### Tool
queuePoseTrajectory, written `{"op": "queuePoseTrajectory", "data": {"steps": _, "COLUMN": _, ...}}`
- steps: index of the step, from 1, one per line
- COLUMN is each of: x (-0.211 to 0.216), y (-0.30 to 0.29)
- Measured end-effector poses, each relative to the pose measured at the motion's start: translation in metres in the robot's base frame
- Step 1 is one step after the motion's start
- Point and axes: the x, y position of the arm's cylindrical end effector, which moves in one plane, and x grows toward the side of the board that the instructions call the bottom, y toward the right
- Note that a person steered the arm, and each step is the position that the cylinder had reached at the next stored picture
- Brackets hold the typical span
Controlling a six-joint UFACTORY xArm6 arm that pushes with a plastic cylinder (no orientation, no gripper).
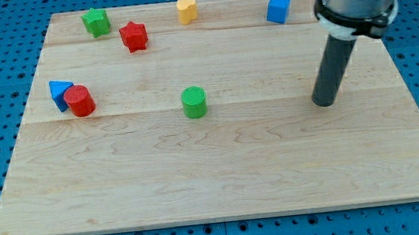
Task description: Separate red circle from the blue triangle
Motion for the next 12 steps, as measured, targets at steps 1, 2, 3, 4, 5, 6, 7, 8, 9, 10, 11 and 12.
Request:
{"op": "queuePoseTrajectory", "data": {"steps": 1, "x": 0.019, "y": -0.029}}
{"op": "queuePoseTrajectory", "data": {"steps": 2, "x": 0.019, "y": -0.057}}
{"op": "queuePoseTrajectory", "data": {"steps": 3, "x": 0.019, "y": -0.055}}
{"op": "queuePoseTrajectory", "data": {"steps": 4, "x": 0.014, "y": -0.054}}
{"op": "queuePoseTrajectory", "data": {"steps": 5, "x": 0.007, "y": -0.063}}
{"op": "queuePoseTrajectory", "data": {"steps": 6, "x": 0.002, "y": -0.063}}
{"op": "queuePoseTrajectory", "data": {"steps": 7, "x": 0.002, "y": -0.063}}
{"op": "queuePoseTrajectory", "data": {"steps": 8, "x": 0.002, "y": -0.069}}
{"op": "queuePoseTrajectory", "data": {"steps": 9, "x": 0.002, "y": -0.072}}
{"op": "queuePoseTrajectory", "data": {"steps": 10, "x": 0.002, "y": -0.072}}
{"op": "queuePoseTrajectory", "data": {"steps": 11, "x": -0.002, "y": -0.085}}
{"op": "queuePoseTrajectory", "data": {"steps": 12, "x": -0.033, "y": -0.094}}
